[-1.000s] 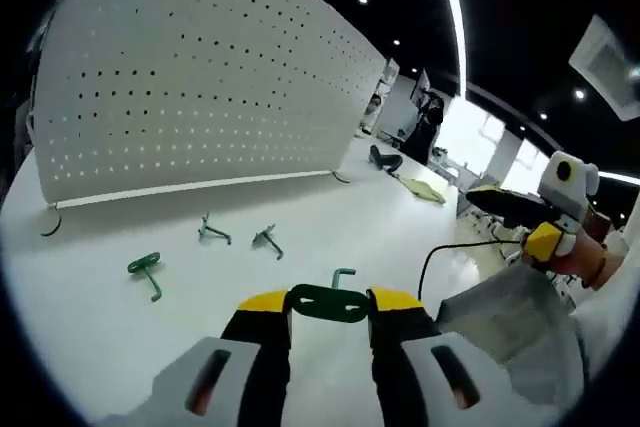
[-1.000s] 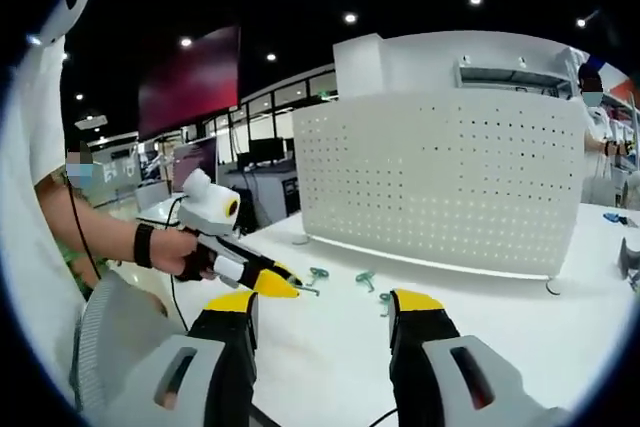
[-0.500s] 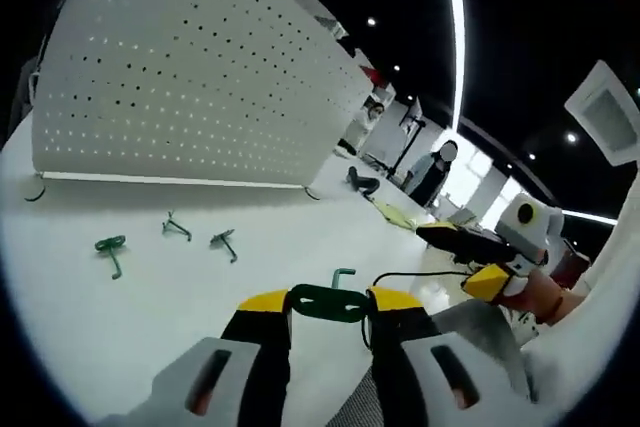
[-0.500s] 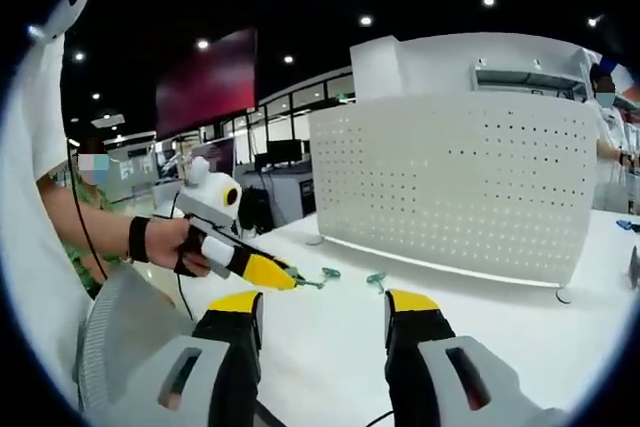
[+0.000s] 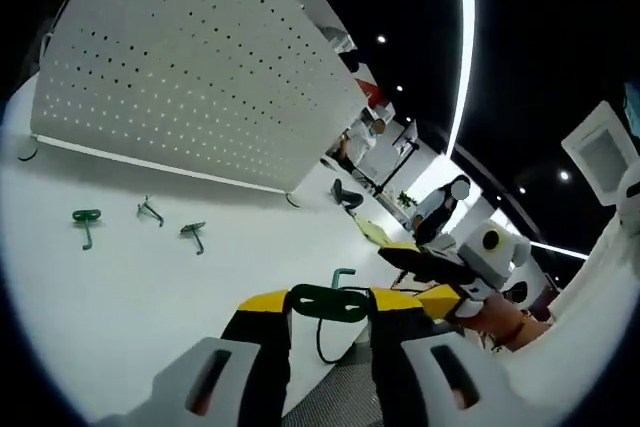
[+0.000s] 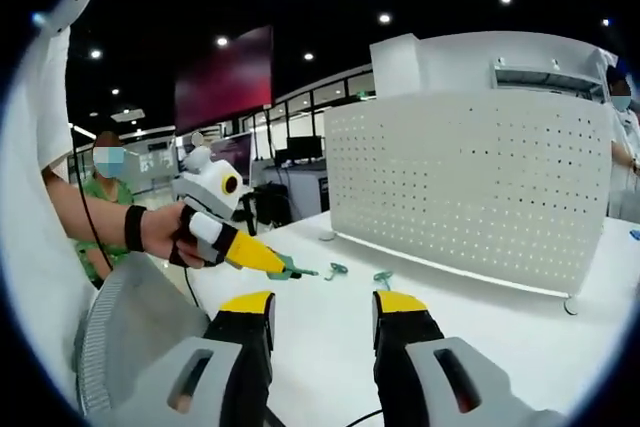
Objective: Insert the hook assembly into the mounting plate slot until the hook locks in place.
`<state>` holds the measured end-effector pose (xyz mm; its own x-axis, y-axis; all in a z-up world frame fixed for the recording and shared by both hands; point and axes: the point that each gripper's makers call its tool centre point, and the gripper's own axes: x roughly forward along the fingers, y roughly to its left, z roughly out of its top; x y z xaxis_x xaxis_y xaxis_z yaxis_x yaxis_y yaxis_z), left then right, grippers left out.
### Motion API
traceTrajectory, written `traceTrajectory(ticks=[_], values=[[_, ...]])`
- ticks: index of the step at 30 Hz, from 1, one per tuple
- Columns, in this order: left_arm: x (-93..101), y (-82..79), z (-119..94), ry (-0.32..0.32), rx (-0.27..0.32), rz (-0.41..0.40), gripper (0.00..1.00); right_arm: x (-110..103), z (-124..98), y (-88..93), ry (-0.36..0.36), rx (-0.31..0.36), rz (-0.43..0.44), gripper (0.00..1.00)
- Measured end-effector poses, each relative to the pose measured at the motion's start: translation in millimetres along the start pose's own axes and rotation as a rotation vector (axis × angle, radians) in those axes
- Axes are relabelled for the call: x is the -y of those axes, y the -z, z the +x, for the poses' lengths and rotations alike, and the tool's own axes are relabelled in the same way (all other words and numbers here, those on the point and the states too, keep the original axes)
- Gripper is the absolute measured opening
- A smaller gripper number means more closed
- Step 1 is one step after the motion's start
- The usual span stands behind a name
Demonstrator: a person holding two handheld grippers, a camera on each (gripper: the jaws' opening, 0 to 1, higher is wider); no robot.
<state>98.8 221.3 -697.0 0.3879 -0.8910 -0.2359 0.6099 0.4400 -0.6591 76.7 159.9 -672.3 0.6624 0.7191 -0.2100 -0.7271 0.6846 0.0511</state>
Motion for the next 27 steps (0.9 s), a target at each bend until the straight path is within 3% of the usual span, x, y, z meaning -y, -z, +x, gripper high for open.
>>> traceTrajectory(ticks=[10,27], values=[[15.1,11.8,8,0.006,-0.012,-0.025,0.30,-3,-2,4.3,-0.092,-0.013,-0.056,0.30],[50.6,27.9,13,0.129,-0.073,-0.078,0.30,-27,-5,8.2,-0.202,-0.037,-0.162,0.17]])
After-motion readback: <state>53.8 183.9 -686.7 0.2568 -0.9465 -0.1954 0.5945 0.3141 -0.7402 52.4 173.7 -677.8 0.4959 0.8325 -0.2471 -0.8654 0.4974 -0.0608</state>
